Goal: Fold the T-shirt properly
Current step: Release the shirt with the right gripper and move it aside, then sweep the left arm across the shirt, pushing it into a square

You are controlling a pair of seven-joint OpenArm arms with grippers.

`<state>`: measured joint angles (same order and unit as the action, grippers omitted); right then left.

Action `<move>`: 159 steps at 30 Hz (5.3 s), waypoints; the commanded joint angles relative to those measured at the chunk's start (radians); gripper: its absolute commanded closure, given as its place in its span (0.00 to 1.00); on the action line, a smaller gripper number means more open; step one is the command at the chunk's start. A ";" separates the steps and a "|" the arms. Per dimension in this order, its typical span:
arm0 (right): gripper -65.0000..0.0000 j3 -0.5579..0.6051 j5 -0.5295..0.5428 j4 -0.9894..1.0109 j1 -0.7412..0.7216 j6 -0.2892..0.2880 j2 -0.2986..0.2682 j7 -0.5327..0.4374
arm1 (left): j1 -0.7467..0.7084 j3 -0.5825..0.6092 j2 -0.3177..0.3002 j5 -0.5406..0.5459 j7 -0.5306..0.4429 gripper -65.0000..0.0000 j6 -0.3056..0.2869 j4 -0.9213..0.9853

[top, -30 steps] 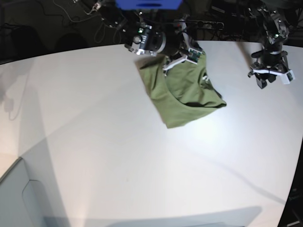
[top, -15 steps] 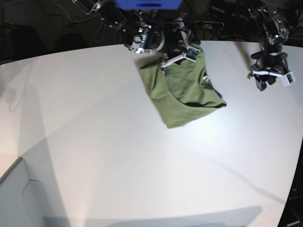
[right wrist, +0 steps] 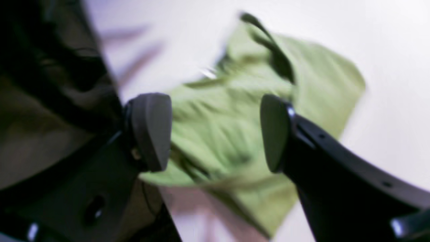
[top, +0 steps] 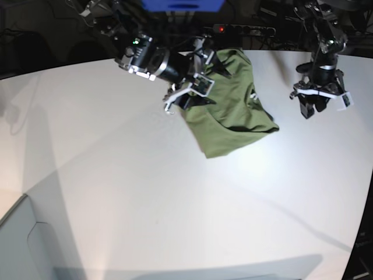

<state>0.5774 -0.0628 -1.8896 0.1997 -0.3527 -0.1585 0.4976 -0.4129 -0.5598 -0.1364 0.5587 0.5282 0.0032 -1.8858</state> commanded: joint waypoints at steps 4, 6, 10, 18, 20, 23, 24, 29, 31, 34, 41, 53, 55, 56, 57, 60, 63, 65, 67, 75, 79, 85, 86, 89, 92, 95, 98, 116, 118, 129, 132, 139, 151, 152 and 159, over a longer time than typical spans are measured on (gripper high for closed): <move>0.39 -0.063 0.014 0.018 0.013 0.004 0.007 -0.027 | 0.015 -0.010 -0.013 0.004 -0.018 0.58 -0.002 -0.004; 0.39 -0.089 0.014 0.045 0.020 0.004 0.007 -0.027 | 0.026 -0.013 -0.013 0.002 -0.012 0.58 -0.002 -0.002; 0.39 -0.115 0.014 0.088 0.036 0.004 0.006 -0.027 | 0.027 -0.013 -0.013 0.002 -0.012 0.58 -0.002 -0.002; 0.39 -0.113 0.014 0.097 0.056 -0.001 -0.011 -0.027 | 0.044 -0.012 -0.012 -0.004 -0.010 0.58 -0.002 -0.001; 0.39 -0.112 0.014 0.100 0.056 -0.001 -0.006 -0.027 | 0.049 -0.010 -0.012 -0.004 -0.010 0.58 -0.002 -0.001; 0.39 -0.112 0.014 0.131 0.051 -0.003 0.010 -0.027 | 0.049 -0.009 -0.012 -0.004 -0.010 0.58 -0.002 -0.001; 0.39 -0.112 0.014 0.143 0.050 -0.003 0.012 -0.032 | 0.049 -0.010 -0.012 -0.004 -0.010 0.58 -0.002 -0.001; 0.39 -0.046 0.014 0.184 0.017 -0.003 0.029 -0.033 | 0.049 -0.013 -0.015 -0.006 -0.010 0.58 -0.002 -0.001; 0.39 -0.010 0.014 0.195 0.002 -0.003 0.030 -0.035 | 0.049 -0.013 -0.015 -0.006 -0.010 0.58 -0.002 -0.001; 0.39 0.051 0.014 0.201 -0.035 -0.003 0.033 -0.035 | 0.045 -0.013 -0.013 -0.006 -0.010 0.58 -0.002 -0.001; 0.38 0.085 0.014 0.281 -0.098 -0.003 0.084 -0.035 | 0.044 -0.012 -0.012 -0.006 -0.010 0.58 -0.002 -0.001; 0.38 -0.043 0.014 0.058 -0.042 -0.003 0.040 -0.038 | -0.025 0.051 0.013 0.005 -0.009 0.47 -0.004 -0.068; 0.38 -0.090 0.014 0.043 -0.038 -0.003 0.040 -0.038 | -0.051 0.099 0.030 0.014 -0.009 0.37 -0.004 -0.087; 0.38 -0.109 0.014 0.043 -0.038 -0.003 0.038 -0.038 | -0.059 0.119 0.031 0.033 -0.009 0.34 -0.004 -0.084; 0.38 -0.129 0.014 0.045 -0.038 -0.003 0.038 -0.038 | -0.063 0.142 0.033 0.053 -0.009 0.31 -0.004 -0.076; 0.38 -0.199 0.014 0.043 -0.018 -0.003 0.035 -0.038 | -0.068 0.198 0.039 0.119 -0.009 0.31 -0.002 -0.024; 0.38 -0.242 0.014 0.042 -0.010 -0.003 0.026 -0.038 | -0.067 0.237 0.059 0.153 -0.010 0.31 -0.002 0.050; 0.38 -0.247 0.014 0.042 -0.010 -0.003 0.023 -0.038 | -0.059 0.269 0.059 0.157 -0.016 0.31 -0.002 0.091; 0.38 -0.248 0.014 0.042 -0.010 -0.003 0.006 -0.037 | -0.057 0.298 0.059 0.157 -0.020 0.31 -0.002 0.119; 0.38 -0.264 0.014 0.040 -0.009 -0.003 -0.011 -0.037 | -0.042 0.326 0.051 0.156 -0.020 0.43 -0.002 0.185; 0.38 -0.333 0.014 0.040 -0.009 -0.003 -0.011 -0.037 | -0.027 0.321 0.050 0.151 -0.020 0.81 -0.004 0.219; 0.38 -0.520 0.014 0.040 0.005 -0.003 -0.006 -0.037 | 0.047 0.350 -0.009 0.148 -0.004 1.00 -0.002 0.257; 0.38 -0.551 0.014 0.040 0.005 -0.003 -0.003 -0.037 | 0.064 0.373 -0.024 0.148 0.007 1.00 -0.002 0.274; 0.38 -0.670 0.014 0.040 0.020 -0.003 0.001 -0.037 | 0.145 0.464 -0.102 0.148 0.060 1.00 -0.002 0.340; 0.38 -0.811 0.014 0.040 0.025 -0.003 0.032 -0.037 | 0.250 0.616 -0.179 0.148 0.080 1.00 -0.004 0.430; 0.38 -0.945 0.014 0.040 0.025 -0.003 0.070 -0.030 | 0.365 0.808 -0.248 0.148 0.080 1.00 -0.006 0.486; 0.38 -1.054 0.014 0.040 0.027 -0.003 0.102 -0.030 | 0.509 1.044 -0.311 0.148 0.080 1.00 -0.006 0.526; 0.39 -1.293 0.014 0.038 0.040 -0.003 0.161 -0.033 | 1.075 1.917 -0.153 -0.342 0.083 1.00 -0.381 0.605; 0.39 -1.298 0.014 0.038 0.050 -0.003 0.170 -0.030 | 1.072 1.917 -0.118 -0.447 0.079 1.00 -0.460 0.607; 0.39 -1.304 0.013 -0.044 0.097 -0.003 0.210 -0.029 | 1.126 1.917 0.040 -0.587 0.088 1.00 -0.578 0.745; 0.39 -1.304 0.013 -0.047 0.099 -0.003 0.210 -0.029 | 1.129 1.917 0.039 -0.587 0.089 0.98 -0.578 0.742; 0.39 -1.301 0.013 -0.047 0.117 -0.003 0.210 -0.029 | 1.130 1.903 0.005 -0.587 0.129 0.72 -0.567 0.725; 0.39 -1.258 0.013 -0.106 0.156 -0.003 0.262 -0.029 | 1.124 1.595 -0.015 -0.589 0.139 0.72 -0.567 0.486; 0.39 -1.243 0.013 -0.113 0.166 -0.003 0.264 -0.029 | 1.124 1.570 -0.015 -0.589 0.139 0.72 -0.567 0.470; 0.38 -1.058 0.013 -0.166 0.226 -0.003 0.256 -0.037 | 1.041 1.331 -0.096 -0.581 0.200 0.72 -0.569 0.260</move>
<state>-0.4744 -0.0589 -2.0361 0.4301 -0.3542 0.1028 0.4927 0.6128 0.7658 -0.2409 -0.0353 0.7414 -0.5682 -1.6146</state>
